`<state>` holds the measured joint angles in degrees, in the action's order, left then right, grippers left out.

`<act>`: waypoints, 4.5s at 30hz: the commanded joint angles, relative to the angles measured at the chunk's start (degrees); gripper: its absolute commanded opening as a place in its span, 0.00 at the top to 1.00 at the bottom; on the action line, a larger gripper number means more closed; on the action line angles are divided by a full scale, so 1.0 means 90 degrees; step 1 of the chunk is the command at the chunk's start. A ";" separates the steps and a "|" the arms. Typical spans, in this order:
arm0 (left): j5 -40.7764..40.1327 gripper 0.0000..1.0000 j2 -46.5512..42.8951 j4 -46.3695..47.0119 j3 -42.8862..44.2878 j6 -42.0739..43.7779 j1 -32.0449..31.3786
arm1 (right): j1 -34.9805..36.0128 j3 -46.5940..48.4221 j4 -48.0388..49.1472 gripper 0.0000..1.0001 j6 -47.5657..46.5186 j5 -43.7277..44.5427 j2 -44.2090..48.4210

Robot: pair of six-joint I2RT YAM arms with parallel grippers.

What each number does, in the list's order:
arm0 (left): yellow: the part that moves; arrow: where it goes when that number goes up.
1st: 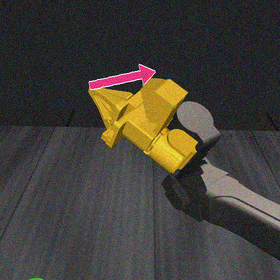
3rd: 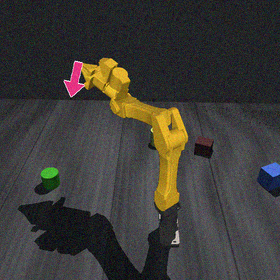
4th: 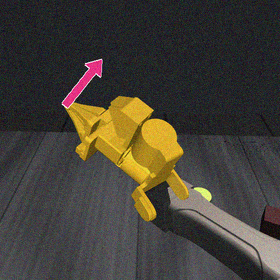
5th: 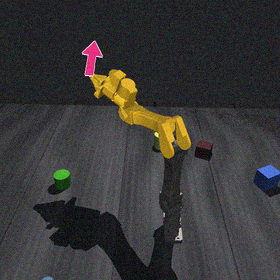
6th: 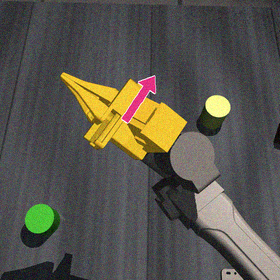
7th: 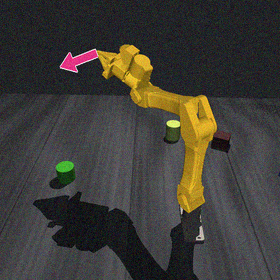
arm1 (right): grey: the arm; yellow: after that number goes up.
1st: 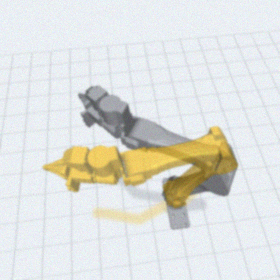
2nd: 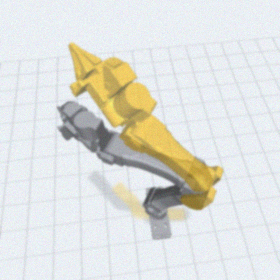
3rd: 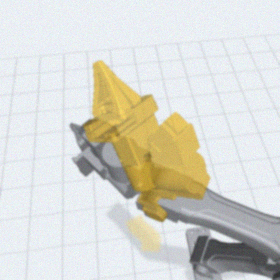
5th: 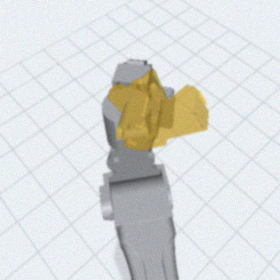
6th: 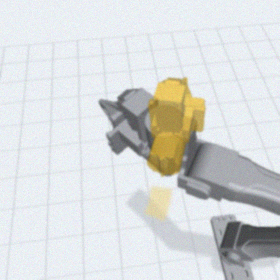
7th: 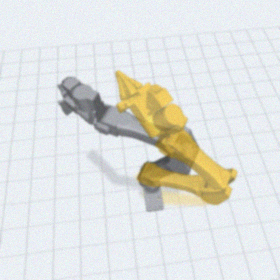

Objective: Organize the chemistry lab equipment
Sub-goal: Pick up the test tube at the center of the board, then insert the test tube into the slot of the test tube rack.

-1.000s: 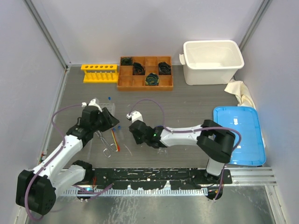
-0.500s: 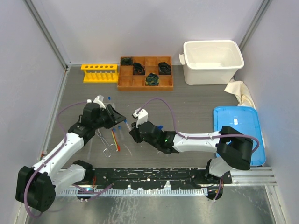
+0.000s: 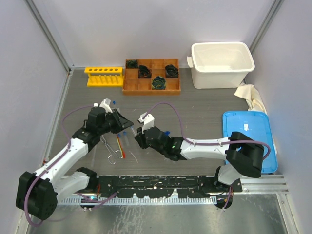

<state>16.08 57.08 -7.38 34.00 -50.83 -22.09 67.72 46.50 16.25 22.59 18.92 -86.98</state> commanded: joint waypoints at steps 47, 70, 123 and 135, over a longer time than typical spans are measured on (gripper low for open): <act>-0.5877 1.00 0.1479 0.4697 -0.0098 0.4552 0.0334 | 0.0202 0.0228 -0.0224 0.64 -0.0302 0.0359 0.0009; -0.4929 1.00 0.3339 0.6877 0.0014 0.4413 0.0627 | 0.0123 0.0388 -0.0084 0.65 -0.0469 0.0423 -0.0329; -0.4886 1.00 0.3481 0.6370 0.0094 0.4540 0.0626 | -0.0044 0.0456 -0.0053 0.65 -0.0466 0.0236 -0.0505; -0.4897 1.00 0.3526 0.6268 0.0085 0.4538 0.0621 | -0.0069 0.0468 -0.0040 0.65 -0.0477 0.0193 -0.0545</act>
<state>-26.76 90.08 47.31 33.54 -10.83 -16.75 67.37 48.34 12.91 18.55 20.69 -92.03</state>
